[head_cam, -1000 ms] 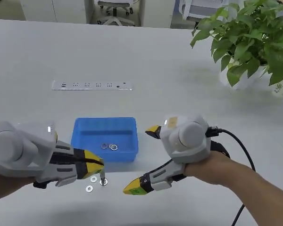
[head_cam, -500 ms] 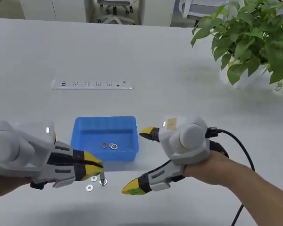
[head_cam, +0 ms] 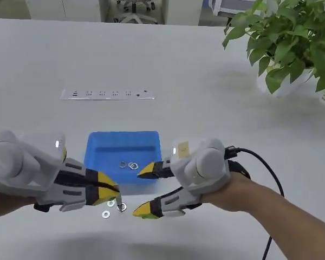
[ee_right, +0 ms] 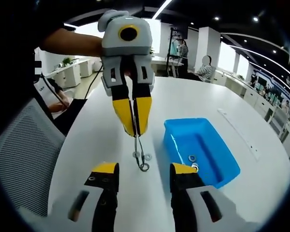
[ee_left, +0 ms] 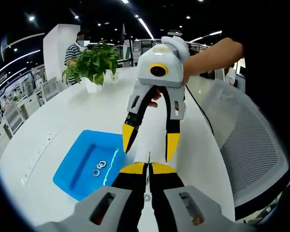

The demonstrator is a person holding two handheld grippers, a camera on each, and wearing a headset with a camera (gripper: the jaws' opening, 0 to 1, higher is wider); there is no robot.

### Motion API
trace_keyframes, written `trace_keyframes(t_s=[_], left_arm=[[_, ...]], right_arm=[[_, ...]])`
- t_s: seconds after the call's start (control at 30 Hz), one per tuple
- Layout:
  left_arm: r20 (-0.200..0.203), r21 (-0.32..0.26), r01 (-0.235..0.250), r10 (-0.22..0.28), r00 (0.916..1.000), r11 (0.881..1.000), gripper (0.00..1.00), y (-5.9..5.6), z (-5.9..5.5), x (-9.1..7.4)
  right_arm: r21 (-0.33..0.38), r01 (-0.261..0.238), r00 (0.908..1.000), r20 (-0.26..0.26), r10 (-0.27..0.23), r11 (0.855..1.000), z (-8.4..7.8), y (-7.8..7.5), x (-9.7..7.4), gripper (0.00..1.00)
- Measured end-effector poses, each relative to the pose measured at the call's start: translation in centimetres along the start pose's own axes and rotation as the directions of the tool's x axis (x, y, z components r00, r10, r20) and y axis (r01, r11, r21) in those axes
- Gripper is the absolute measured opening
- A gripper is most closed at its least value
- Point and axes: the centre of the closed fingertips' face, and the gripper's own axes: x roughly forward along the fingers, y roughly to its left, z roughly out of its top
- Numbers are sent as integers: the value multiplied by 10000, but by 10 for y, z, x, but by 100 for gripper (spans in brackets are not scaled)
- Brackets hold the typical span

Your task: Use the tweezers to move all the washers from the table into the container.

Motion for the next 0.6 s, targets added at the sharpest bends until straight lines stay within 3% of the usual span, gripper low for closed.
trace_keyframes(t_s=[0.13,0.6], left_arm=[[-90,41,90,-89,9999,10000,5,1,0,-1],[-201,95,304,-302,9993,9995,5,1,0,1]], right_arm=[[-152,-219,9998,19,220,9996,2,1,7,33],[-410,-800,9965,-276,789,9960,-1,3,32,19]])
